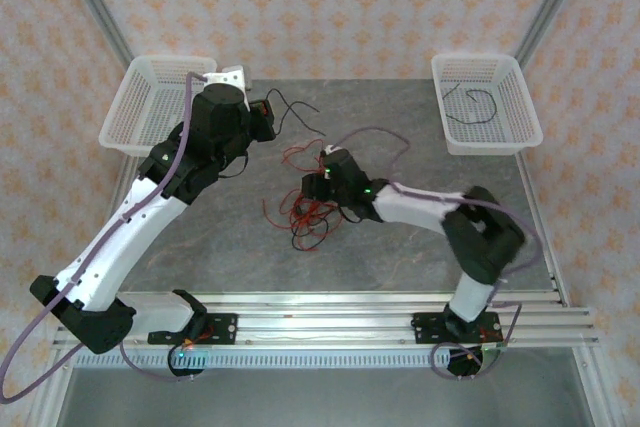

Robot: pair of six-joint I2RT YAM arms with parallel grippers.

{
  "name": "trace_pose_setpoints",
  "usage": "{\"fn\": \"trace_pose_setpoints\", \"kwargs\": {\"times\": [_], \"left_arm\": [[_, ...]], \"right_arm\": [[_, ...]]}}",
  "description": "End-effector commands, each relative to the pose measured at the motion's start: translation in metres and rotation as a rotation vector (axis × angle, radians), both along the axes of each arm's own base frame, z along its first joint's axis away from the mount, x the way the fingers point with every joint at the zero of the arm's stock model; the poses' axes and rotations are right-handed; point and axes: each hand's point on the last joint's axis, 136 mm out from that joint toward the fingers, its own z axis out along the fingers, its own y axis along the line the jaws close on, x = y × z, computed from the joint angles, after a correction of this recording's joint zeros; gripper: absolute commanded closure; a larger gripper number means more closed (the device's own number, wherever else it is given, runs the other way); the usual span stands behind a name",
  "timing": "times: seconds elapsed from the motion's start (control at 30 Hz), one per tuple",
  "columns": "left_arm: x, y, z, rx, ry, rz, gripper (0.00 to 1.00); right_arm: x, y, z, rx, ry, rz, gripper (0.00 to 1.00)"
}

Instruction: Untangle the cables

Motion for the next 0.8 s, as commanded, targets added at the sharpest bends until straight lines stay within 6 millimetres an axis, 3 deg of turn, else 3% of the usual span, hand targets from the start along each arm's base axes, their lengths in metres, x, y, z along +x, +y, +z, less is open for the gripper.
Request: {"fn": "trace_pose_setpoints", "kwargs": {"times": [0.0,0.2,0.4,0.57,0.77], "left_arm": [[-0.002,0.000,-0.008,0.033,0.008,-0.011,1.00],[-0.002,-0.013,-0.013,-0.013,0.038,-0.060,1.00],[-0.003,-0.024,-0.022,-0.068,0.077,-0.084,1.00],[-0.003,-0.029,-0.023,-0.099,0.089,-0.093,1.00],[-0.003,-0.033,-0.021,-0.118,0.085,-0.109,1.00]], "right_arm": [[-0.012,-0.014,0.067,-0.035,-0.266,0.120,0.46],[-0.051,-0.014,0.145,-0.020,-0.518,0.355,0.38],[-0.061,0.003,0.211,0.011,-0.703,0.473,0.29],[-0.053,0.021,0.228,0.015,-0.734,0.523,0.27],[-0.045,0.042,0.231,0.049,-0.735,0.548,0.26]]}}
